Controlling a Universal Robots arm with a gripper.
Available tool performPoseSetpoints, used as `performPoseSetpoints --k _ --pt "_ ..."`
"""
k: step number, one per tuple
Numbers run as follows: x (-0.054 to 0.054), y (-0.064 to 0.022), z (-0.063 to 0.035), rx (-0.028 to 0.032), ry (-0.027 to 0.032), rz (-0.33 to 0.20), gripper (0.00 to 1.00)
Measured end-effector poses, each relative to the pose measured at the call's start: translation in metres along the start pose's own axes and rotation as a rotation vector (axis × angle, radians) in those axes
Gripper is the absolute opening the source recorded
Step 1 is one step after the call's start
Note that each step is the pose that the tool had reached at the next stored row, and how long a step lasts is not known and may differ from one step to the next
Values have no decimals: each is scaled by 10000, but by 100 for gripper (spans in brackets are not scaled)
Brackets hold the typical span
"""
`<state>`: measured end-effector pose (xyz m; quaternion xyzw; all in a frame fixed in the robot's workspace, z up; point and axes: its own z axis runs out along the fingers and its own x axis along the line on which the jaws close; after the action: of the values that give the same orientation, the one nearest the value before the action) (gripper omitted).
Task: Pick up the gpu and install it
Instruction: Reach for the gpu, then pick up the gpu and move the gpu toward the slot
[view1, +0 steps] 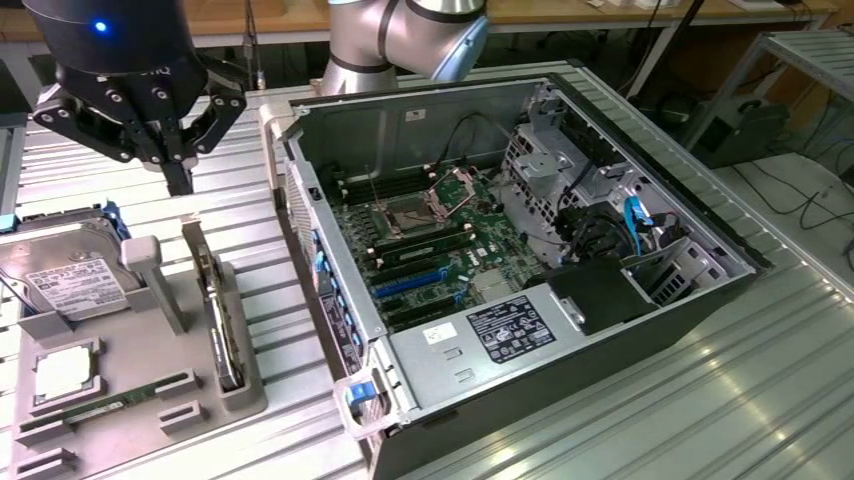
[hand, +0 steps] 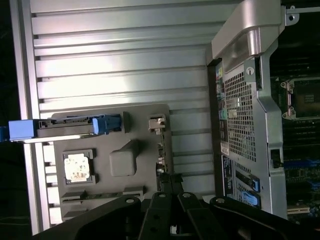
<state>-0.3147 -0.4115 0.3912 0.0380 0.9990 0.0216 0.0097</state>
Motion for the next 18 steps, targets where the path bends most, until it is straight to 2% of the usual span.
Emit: performPoseSetpoints --k 16,17,18 --pt "17 -2 -1 0 2 0 11" --pt "17 -2 0 0 2 0 11" --pt "17 -2 0 0 2 0 17"
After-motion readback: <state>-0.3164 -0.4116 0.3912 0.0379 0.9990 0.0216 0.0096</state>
